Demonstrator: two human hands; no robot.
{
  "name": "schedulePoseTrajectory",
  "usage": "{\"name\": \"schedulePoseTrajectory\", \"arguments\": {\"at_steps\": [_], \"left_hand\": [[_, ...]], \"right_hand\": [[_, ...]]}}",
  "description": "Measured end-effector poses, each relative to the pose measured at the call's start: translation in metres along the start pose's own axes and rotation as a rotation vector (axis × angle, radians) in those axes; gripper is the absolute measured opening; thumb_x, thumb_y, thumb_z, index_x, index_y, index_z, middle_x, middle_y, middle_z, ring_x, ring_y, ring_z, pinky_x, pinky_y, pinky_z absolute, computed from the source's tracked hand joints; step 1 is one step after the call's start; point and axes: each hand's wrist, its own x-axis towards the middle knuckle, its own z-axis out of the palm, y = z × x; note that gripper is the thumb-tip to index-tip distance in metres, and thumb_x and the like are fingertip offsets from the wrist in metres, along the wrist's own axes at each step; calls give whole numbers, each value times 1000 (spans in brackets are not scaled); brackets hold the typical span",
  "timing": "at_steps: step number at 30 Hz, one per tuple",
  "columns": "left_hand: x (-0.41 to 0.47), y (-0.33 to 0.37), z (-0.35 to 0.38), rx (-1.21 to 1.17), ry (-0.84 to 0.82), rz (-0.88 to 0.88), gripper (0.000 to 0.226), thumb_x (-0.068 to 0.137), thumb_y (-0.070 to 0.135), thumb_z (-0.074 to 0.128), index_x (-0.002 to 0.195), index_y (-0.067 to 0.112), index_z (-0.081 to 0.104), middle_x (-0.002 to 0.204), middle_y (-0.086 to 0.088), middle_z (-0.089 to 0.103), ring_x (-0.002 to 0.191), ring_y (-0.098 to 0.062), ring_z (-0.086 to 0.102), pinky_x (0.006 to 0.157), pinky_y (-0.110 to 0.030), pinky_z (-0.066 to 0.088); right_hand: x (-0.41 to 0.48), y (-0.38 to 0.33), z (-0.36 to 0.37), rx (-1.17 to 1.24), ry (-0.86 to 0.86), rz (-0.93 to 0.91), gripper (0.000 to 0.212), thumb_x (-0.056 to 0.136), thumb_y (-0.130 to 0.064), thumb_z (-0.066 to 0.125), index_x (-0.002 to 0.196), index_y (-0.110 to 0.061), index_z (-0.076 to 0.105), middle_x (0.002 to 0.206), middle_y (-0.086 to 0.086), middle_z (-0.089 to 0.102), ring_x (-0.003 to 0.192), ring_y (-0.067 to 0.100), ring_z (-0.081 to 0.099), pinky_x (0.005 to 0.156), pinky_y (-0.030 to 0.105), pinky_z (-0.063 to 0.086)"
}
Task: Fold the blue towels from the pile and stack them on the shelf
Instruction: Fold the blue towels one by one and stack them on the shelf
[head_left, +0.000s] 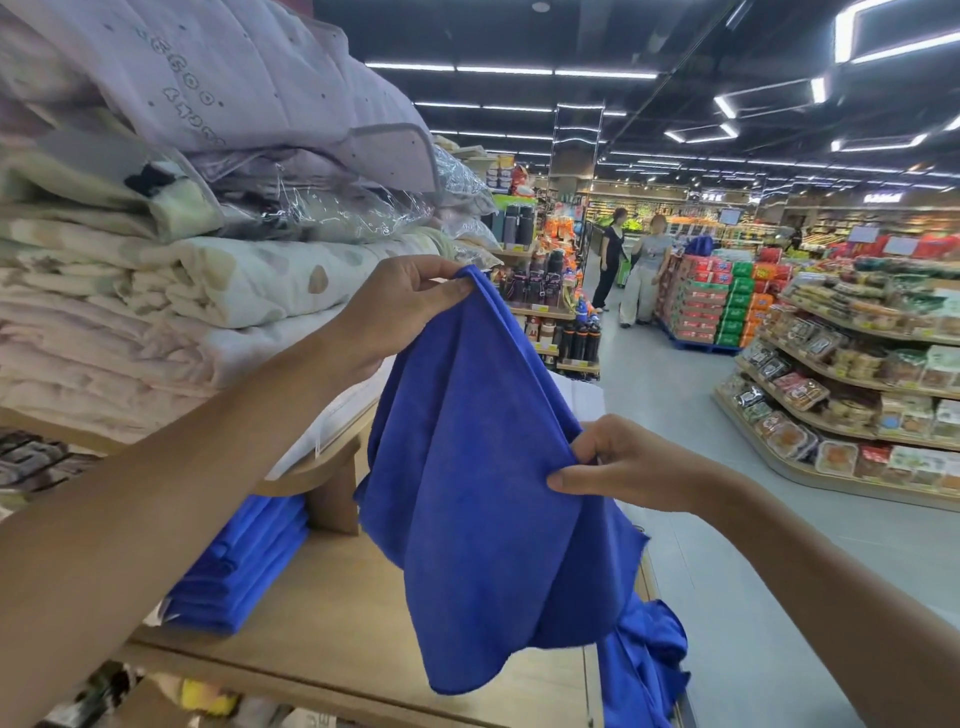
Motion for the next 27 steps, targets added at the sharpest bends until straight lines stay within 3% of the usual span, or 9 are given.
{"name": "schedulePoseTrajectory", "arguments": {"at_steps": [3,5,10,13,18,20,23,27], "left_hand": [[4,0,-7,-19,41,9,20,97,21,68,85,30,79,85,2,79,74,-9,73,62,-19,55],[5,0,-12,-19,66,16,19,97,22,68,85,32,80,85,1,79,74,-10,73,61,-20,56],[7,-1,-19,-6,104,35,20,97,22,67,85,33,80,83,2,78,70,-8,72,56,-19,54],[8,-3,-22,-35,151,29,14,98,21,67,90,25,78,83,1,78,70,-9,71,57,-21,54],[7,-6,-23,-44,179,38,11,100,19,64,102,18,75,86,1,78,73,-9,71,62,-22,55],[5,-7,-23,-47,184,42,12,100,18,63,103,18,75,88,2,78,76,-10,71,63,-23,55],[0,-12,-25,-67,211,35,13,100,20,63,103,22,76,88,4,77,75,-8,71,59,-22,54],[-16,-24,-29,-51,264,34,11,97,30,66,94,30,78,85,6,77,76,-9,69,72,-31,54]], "right_hand": [[-8,4,-4,-53,-10,53,53,92,-32,76,50,-23,45,74,19,49,63,29,43,62,39,34],[-14,9,-9,-58,0,89,47,91,-33,77,57,-13,52,89,27,57,72,38,50,64,45,39],[-27,25,-23,-2,5,121,57,89,-42,76,86,14,63,82,36,53,73,23,47,68,40,35],[-34,36,-33,-9,50,149,60,79,-50,77,83,10,68,71,20,53,65,23,46,62,37,30],[-44,49,-40,167,312,146,31,80,-42,74,79,-12,80,78,0,76,65,11,66,58,17,45],[-47,53,-42,345,366,144,31,83,-39,70,83,-9,79,87,4,77,77,16,71,67,21,55],[-52,61,-47,482,401,140,46,91,-34,61,107,7,72,98,16,72,88,23,66,84,36,60],[-56,63,-45,429,537,105,17,98,-4,60,107,-4,74,91,-1,78,86,15,71,71,24,62]]}}
